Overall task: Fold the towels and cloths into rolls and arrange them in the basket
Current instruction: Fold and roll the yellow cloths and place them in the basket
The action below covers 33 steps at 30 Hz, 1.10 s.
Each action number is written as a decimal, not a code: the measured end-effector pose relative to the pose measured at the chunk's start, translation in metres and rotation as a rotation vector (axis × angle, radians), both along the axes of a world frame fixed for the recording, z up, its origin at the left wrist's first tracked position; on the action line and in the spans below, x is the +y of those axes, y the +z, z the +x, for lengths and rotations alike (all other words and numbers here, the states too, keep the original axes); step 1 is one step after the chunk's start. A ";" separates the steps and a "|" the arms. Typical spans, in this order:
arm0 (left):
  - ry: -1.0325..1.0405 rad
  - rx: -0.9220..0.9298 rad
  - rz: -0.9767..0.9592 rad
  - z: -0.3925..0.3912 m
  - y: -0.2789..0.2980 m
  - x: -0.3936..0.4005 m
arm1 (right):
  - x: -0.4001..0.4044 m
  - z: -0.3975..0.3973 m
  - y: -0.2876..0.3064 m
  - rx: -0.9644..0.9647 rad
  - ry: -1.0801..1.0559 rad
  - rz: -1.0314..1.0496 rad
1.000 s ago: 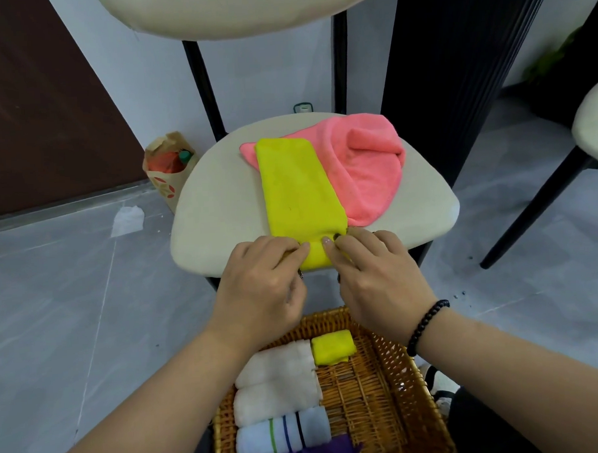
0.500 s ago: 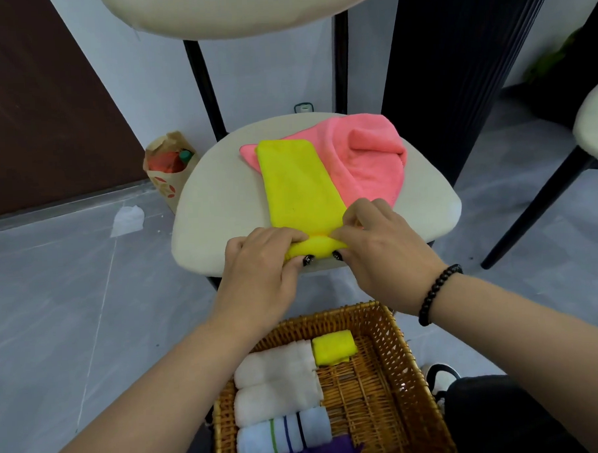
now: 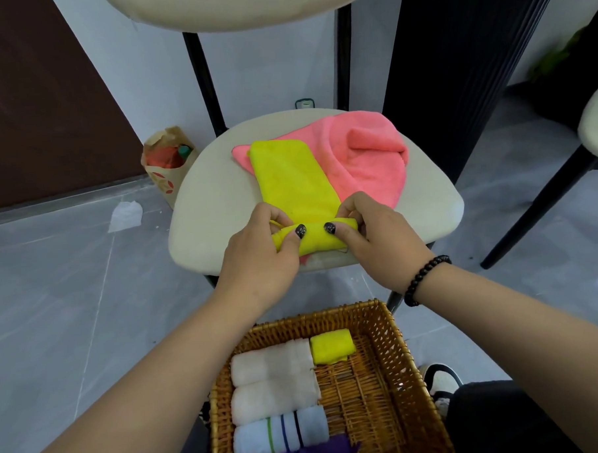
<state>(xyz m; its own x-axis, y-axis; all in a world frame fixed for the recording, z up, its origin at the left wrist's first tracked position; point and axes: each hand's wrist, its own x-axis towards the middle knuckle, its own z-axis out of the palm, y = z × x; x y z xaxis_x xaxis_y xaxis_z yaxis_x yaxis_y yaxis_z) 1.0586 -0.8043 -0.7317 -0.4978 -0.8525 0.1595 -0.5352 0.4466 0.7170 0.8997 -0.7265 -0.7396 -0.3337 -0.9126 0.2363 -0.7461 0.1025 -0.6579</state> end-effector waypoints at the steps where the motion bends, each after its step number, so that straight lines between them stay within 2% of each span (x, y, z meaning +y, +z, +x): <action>1: 0.003 -0.012 -0.056 0.000 -0.001 0.001 | -0.001 0.001 0.000 0.016 -0.012 -0.005; 3: 0.015 -0.030 -0.186 0.000 -0.001 0.002 | -0.002 0.003 0.000 0.097 -0.040 -0.022; 5: -0.017 -0.086 -0.379 0.002 -0.004 0.000 | -0.002 0.007 0.000 0.209 -0.041 -0.130; 8: -0.115 -0.222 -0.707 0.003 -0.008 0.001 | 0.000 0.006 -0.002 0.502 0.040 -0.239; 10: -0.165 -0.251 -0.804 0.005 -0.007 0.003 | 0.003 0.003 -0.006 0.657 0.102 -0.196; 13: -0.206 -0.273 -0.763 0.012 -0.006 0.003 | 0.010 -0.001 -0.008 0.656 0.149 -0.157; 16: -0.219 -0.336 -0.654 0.014 -0.008 -0.001 | 0.010 -0.006 -0.005 0.566 0.191 -0.085; 19: -0.209 -0.283 -0.569 0.012 -0.004 -0.005 | 0.004 -0.008 0.001 0.446 0.183 -0.086; 21: -0.191 -0.248 -0.582 0.011 0.002 -0.005 | 0.003 -0.007 0.008 0.406 0.173 -0.107; 27: -0.252 -0.254 -0.687 0.024 0.006 0.001 | 0.014 -0.008 0.018 0.521 0.263 -0.090; 30: -0.273 -0.264 -0.567 0.030 -0.003 0.003 | 0.015 -0.007 0.011 0.542 0.306 -0.029; 33: -0.250 -0.196 -0.358 0.028 -0.003 0.000 | 0.009 -0.005 0.006 0.470 0.302 0.002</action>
